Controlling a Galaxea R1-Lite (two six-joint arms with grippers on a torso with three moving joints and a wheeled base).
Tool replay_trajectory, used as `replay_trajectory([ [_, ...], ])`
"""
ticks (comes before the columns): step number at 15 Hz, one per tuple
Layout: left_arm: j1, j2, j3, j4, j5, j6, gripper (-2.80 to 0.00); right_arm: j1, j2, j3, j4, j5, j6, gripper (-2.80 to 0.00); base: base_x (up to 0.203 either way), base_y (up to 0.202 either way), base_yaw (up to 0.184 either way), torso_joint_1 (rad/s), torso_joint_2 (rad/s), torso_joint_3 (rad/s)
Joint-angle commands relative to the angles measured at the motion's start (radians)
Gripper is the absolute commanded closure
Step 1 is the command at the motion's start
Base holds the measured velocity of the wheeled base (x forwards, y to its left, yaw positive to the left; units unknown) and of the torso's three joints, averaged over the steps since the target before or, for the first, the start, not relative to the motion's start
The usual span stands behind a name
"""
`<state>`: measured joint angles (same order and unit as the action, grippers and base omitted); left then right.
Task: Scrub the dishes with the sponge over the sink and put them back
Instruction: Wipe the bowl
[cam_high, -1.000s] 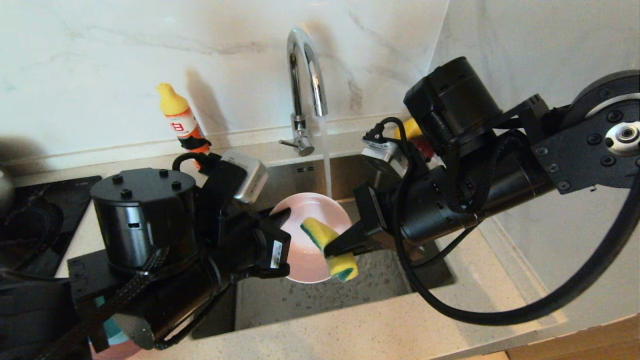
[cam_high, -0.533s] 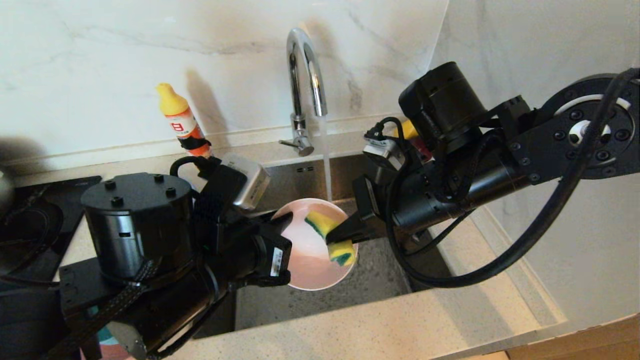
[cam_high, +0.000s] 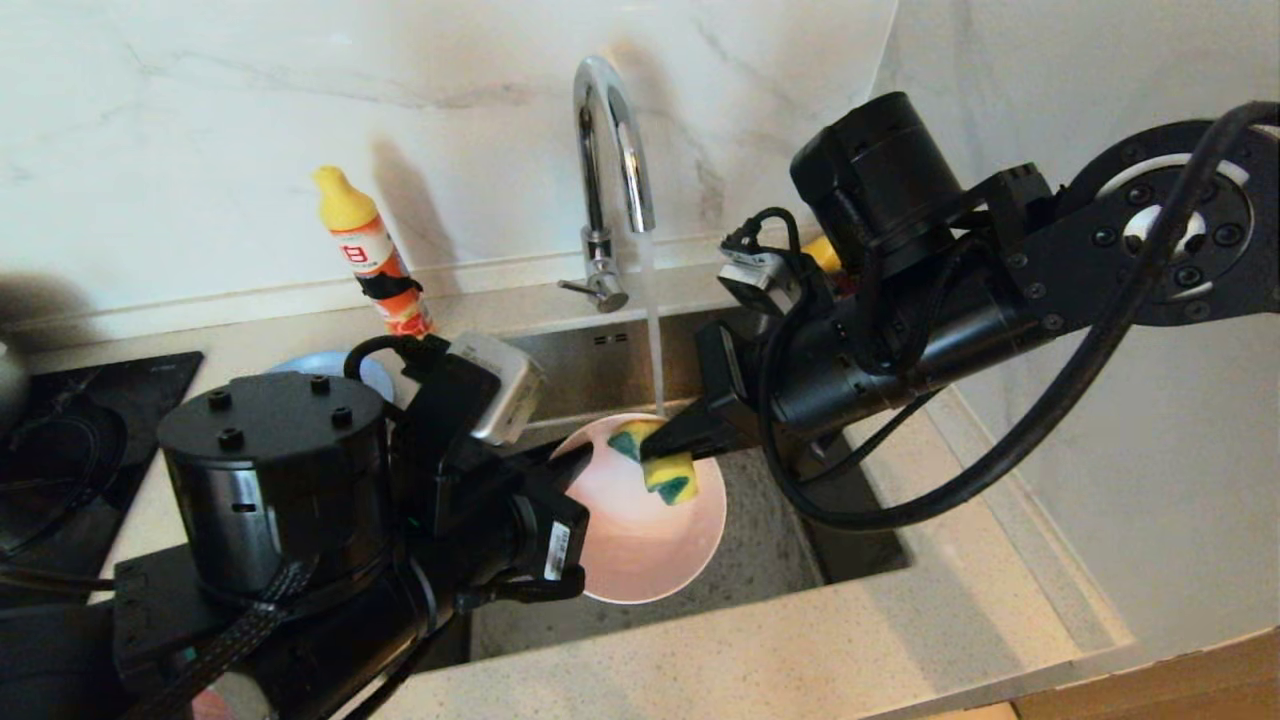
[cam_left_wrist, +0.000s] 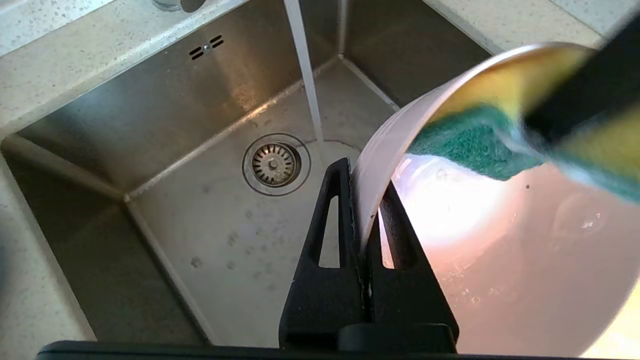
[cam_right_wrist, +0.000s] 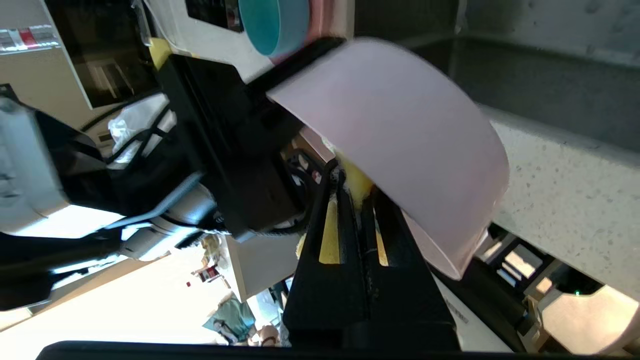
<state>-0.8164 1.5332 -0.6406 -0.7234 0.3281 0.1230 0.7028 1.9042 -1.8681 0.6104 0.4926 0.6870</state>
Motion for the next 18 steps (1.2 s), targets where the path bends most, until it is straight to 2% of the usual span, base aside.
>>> replay_trajectory([
  [1,-0.001,0.001,0.016,-0.002,0.002,0.000,0.00,0.001,0.010,-0.029,0.003,0.003,0.003,0.00,0.000,0.000,0.000,0.000,0.00,0.000],
  [9,0.000,-0.012,0.016,-0.005,0.003,-0.009,0.00,-0.003,-0.045,-0.034,0.125,-0.005,-0.004,0.00,0.000,0.000,0.000,0.000,0.00,0.000],
  [18,0.010,-0.025,-0.028,-0.005,0.006,-0.011,0.00,0.004,-0.042,-0.010,0.165,-0.017,-0.007,0.00,0.000,0.000,0.000,0.000,0.00,0.000],
])
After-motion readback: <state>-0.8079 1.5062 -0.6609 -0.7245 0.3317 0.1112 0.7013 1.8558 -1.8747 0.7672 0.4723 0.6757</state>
